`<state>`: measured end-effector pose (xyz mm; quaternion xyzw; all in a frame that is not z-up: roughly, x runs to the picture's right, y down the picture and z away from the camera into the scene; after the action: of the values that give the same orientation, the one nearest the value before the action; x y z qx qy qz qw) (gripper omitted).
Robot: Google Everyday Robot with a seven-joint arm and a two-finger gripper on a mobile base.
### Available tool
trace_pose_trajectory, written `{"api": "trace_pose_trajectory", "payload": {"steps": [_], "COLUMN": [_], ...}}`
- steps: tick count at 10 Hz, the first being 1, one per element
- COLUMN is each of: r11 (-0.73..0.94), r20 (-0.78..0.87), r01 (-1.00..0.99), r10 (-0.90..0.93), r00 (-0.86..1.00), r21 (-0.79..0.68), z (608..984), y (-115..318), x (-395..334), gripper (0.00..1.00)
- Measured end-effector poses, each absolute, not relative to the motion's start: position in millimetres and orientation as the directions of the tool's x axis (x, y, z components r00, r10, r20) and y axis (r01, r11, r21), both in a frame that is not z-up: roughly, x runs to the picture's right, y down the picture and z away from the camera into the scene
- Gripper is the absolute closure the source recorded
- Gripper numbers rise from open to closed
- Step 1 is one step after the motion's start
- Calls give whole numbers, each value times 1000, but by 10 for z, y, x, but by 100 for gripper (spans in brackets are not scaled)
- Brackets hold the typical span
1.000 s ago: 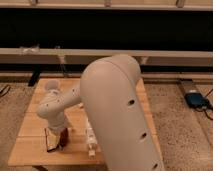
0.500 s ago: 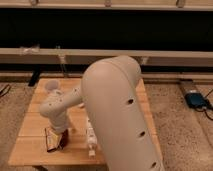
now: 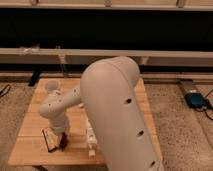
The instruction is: Place the pepper in the ceramic bowl
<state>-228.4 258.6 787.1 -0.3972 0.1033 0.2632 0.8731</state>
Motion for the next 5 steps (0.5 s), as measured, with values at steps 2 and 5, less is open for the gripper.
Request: {"api": "trace_pose_trajectory", "payload": {"steps": [2,5], "r11": [548,545], "r20": [-379,-362], "r01": [-547,-560], "r10": [397,433], "r00": [836,825], "r21": [-633,-624], "z": [7855,7762], "y": [2501,2336], "x": [-2221,-2115], "gripper": [90,100]}}
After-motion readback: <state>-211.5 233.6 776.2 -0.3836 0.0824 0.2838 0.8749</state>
